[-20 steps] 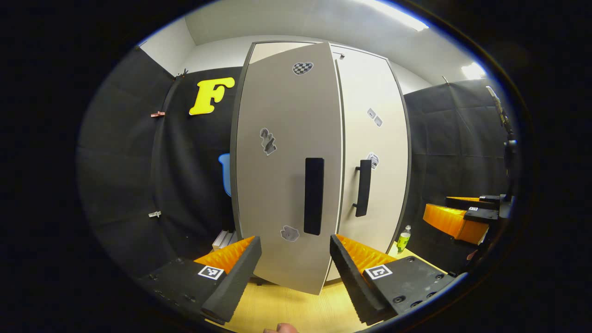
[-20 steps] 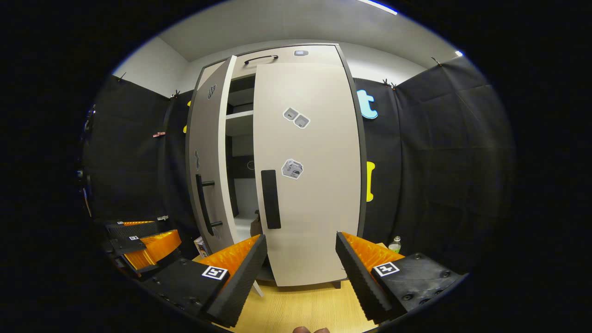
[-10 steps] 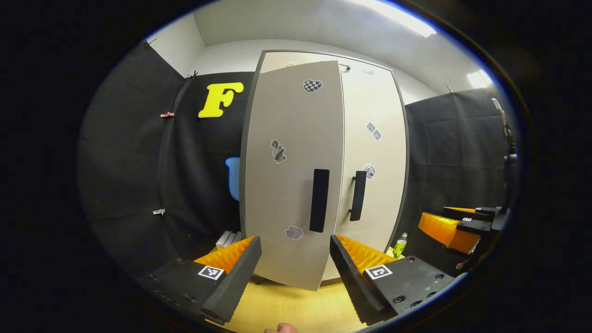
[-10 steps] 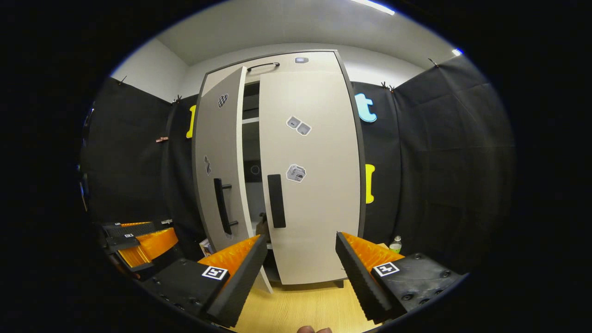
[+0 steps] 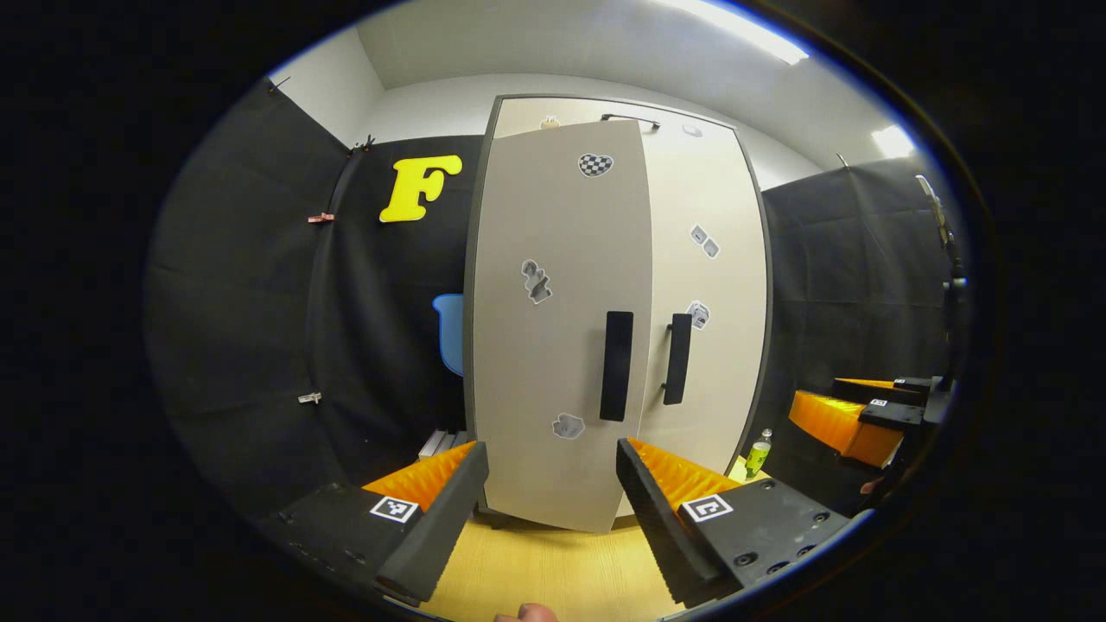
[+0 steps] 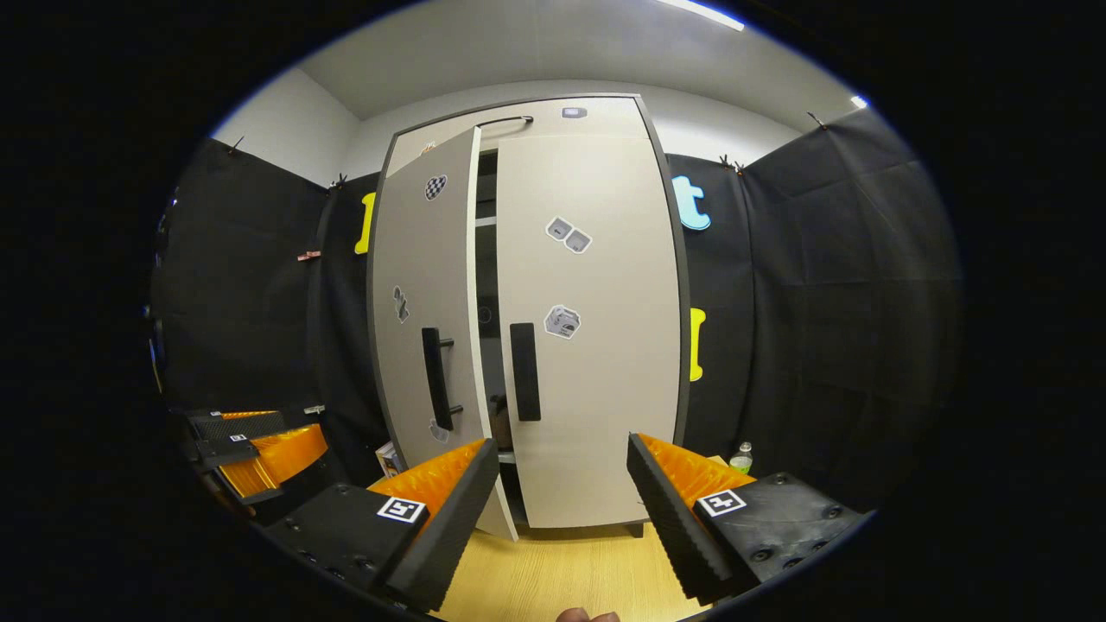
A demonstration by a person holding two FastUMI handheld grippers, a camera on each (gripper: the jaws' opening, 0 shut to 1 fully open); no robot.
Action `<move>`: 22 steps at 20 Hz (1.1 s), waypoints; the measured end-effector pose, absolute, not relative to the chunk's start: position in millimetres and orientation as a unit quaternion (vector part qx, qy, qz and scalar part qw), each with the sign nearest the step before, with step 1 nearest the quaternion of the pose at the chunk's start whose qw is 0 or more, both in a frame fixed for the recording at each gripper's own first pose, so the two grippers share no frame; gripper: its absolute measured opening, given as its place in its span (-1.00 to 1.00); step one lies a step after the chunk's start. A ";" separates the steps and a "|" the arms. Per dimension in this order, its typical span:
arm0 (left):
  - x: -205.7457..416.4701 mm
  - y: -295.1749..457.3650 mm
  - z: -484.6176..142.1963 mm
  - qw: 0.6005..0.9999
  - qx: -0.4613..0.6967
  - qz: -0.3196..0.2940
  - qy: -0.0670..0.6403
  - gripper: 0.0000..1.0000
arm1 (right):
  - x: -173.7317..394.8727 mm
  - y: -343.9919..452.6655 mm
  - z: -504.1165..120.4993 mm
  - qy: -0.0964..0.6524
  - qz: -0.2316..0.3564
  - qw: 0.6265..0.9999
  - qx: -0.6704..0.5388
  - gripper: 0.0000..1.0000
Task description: Grab one shoe with the right hand and put it into the shoe cabinet, grab the other shoe with the left hand and put it into the shoe cabinet; then close the right door with the right hand and the left door with the left hand.
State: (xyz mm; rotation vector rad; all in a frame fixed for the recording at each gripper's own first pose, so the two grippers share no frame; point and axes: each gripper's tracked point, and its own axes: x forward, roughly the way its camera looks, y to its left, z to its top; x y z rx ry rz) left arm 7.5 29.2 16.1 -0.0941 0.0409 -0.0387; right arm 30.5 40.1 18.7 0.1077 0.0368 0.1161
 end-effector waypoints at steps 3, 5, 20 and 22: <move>7.0 27.8 15.5 0.998 -0.049 -0.021 0.020 0.90 | 30.4 39.6 18.5 0.019 0.058 0.997 0.058 0.96; 6.5 25.9 14.4 0.998 -0.050 -0.022 0.022 0.91 | 30.7 39.6 18.8 0.019 0.059 0.996 0.057 0.95; 11.2 24.2 21.7 0.999 -0.037 -0.022 0.015 0.90 | 28.5 36.7 19.2 0.017 0.057 0.997 0.057 0.97; 11.1 22.6 22.3 0.999 -0.037 -0.022 0.014 0.90 | 29.2 36.9 19.4 0.017 0.058 0.996 0.059 0.97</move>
